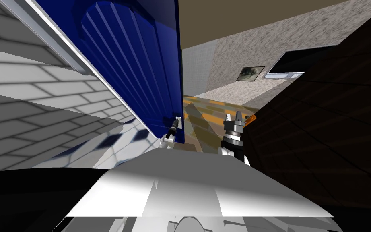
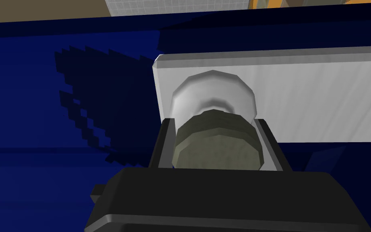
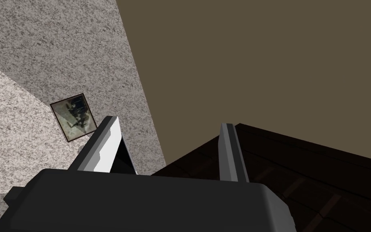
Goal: Push the door open
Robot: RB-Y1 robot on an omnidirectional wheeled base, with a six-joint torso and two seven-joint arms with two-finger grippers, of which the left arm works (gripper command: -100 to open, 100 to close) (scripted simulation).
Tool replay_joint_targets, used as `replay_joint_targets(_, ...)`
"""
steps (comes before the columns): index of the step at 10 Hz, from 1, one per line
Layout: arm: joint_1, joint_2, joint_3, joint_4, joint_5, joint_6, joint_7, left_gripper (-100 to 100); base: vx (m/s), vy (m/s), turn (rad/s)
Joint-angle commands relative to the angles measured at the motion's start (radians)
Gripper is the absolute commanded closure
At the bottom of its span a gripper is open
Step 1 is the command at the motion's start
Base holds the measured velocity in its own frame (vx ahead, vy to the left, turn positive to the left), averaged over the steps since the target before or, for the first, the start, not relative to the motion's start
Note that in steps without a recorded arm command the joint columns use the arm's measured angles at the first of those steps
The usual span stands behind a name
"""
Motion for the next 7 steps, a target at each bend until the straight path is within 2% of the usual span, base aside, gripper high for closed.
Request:
replay_joint_targets(1,-0.009,0.008,0.03,0.002,0.004,-0.007,-0.003,100,0.131,-0.126,0.075)
replay_joint_targets(7,-0.032,-0.011,0.105,0.036,0.008,-0.008,-0.021,100,0.136,-0.137,0.073)
